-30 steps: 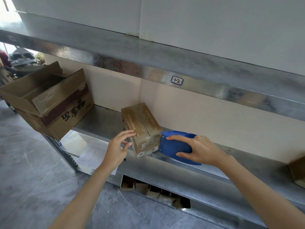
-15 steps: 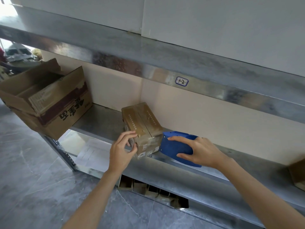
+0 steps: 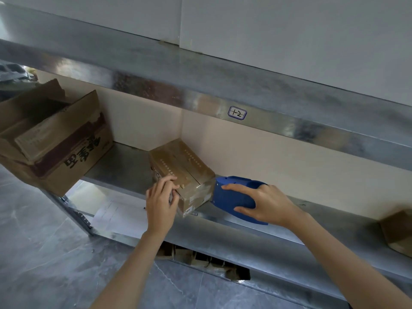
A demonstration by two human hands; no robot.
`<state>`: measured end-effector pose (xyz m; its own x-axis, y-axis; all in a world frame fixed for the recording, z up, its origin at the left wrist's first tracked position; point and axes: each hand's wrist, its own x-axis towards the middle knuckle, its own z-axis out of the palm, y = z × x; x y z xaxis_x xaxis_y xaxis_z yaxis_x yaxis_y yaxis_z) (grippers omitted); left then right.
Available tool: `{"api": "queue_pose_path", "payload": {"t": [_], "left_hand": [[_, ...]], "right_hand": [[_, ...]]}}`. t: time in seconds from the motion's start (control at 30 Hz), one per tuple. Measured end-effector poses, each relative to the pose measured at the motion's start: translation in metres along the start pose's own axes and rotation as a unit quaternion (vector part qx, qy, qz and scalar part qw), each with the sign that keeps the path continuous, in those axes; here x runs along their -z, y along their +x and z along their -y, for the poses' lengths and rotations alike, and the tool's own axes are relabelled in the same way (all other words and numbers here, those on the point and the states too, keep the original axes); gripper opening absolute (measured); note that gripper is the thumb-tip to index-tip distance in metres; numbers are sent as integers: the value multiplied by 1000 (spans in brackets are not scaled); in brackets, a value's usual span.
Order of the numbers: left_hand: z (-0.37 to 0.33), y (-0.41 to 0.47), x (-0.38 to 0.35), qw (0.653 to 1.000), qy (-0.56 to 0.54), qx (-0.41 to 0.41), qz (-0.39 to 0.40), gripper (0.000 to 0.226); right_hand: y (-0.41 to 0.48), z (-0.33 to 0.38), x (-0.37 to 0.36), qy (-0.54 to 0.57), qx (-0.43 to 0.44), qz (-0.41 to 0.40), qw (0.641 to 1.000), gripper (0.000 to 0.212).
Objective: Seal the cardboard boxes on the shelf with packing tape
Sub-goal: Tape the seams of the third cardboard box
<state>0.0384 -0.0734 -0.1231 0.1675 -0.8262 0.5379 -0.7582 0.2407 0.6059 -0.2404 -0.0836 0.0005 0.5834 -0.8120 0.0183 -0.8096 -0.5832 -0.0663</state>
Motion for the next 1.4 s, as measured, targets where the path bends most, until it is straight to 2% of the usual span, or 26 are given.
{"api": "queue_pose_path", "payload": {"t": [0.13, 0.27, 0.43, 0.73, 0.83, 1.0, 1.1, 1.27, 1.4], "left_hand": [[1, 1, -9, 999, -16, 16, -24, 23], [3, 1, -8, 1000, -13, 20, -5, 47], [6, -3, -6, 999, 5, 13, 31, 55], [5, 1, -3, 1000, 16, 1, 8, 42], [2, 1, -2, 1000, 13, -3, 10, 31], [-2, -8, -3, 997, -21, -13, 78, 59], [-3, -14, -6, 997, -1, -16, 76, 74], [-8, -11, -5, 999, -2, 2, 43, 67], [4, -9, 6, 997, -46, 0, 68, 64]], "right_hand": [[1, -1, -2, -9, 1, 0, 1000, 60], [0, -3, -6, -3, -1, 3, 1000, 61], [0, -1, -11, 17, -5, 8, 1000, 64], [6, 0, -12, -4, -2, 14, 1000, 64], [5, -1, -9, -10, 0, 16, 1000, 61], [5, 4, 0, -6, -5, 52, 999, 69], [6, 4, 2, 1, -10, 79, 997, 70], [6, 8, 7, 43, -25, 109, 993, 70], [3, 21, 17, 21, 1, 112, 993, 66]]}}
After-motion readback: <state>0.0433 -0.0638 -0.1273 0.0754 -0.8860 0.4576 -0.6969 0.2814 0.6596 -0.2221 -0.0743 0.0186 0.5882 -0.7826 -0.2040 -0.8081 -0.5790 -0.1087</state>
